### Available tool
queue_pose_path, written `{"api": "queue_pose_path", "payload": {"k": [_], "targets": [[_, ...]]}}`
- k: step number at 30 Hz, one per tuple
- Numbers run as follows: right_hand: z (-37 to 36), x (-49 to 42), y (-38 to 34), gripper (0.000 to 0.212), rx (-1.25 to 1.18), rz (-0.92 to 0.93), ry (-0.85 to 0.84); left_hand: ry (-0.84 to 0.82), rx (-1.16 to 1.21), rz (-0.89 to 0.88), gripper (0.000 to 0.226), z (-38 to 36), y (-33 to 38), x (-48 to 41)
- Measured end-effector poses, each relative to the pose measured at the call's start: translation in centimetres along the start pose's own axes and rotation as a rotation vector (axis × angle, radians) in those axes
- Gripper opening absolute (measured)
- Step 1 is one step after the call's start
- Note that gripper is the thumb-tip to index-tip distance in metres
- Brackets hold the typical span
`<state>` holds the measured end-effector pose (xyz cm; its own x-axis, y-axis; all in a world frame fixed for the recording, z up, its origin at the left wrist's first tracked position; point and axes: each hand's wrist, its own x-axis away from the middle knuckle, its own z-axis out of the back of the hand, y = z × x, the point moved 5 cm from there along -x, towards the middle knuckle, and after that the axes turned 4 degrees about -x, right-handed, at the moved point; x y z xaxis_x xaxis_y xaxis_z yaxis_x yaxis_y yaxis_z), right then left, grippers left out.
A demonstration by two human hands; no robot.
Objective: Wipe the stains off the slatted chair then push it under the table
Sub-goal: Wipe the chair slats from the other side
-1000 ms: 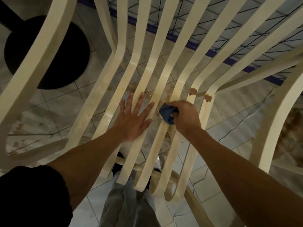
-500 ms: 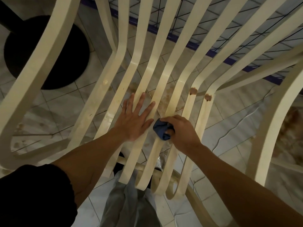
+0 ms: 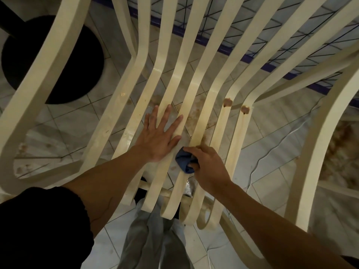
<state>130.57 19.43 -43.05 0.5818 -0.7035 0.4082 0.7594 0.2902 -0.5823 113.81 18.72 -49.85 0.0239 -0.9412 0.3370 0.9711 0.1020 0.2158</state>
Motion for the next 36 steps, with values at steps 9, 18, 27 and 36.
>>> {"api": "queue_pose_path", "payload": {"k": [9,18,27,36], "targets": [[1.6,-2.2,0.4,0.049,0.025,-0.101,0.129,0.005,-0.017,0.009,0.064,0.1,0.0,0.0],[-0.6,1.6,-0.2,0.049,-0.007,-0.011,-0.002,-0.015,0.005,0.009,0.064,0.0,0.0,0.1],[0.5,0.7,-0.7,0.045,-0.042,-0.162,0.132,-0.052,-0.026,0.011,0.064,0.6,0.2,0.2],[1.5,2.9,0.1,0.028,-0.615,-0.454,0.308,0.241,0.749,0.225,0.030,4.9,0.9,4.2]]}}
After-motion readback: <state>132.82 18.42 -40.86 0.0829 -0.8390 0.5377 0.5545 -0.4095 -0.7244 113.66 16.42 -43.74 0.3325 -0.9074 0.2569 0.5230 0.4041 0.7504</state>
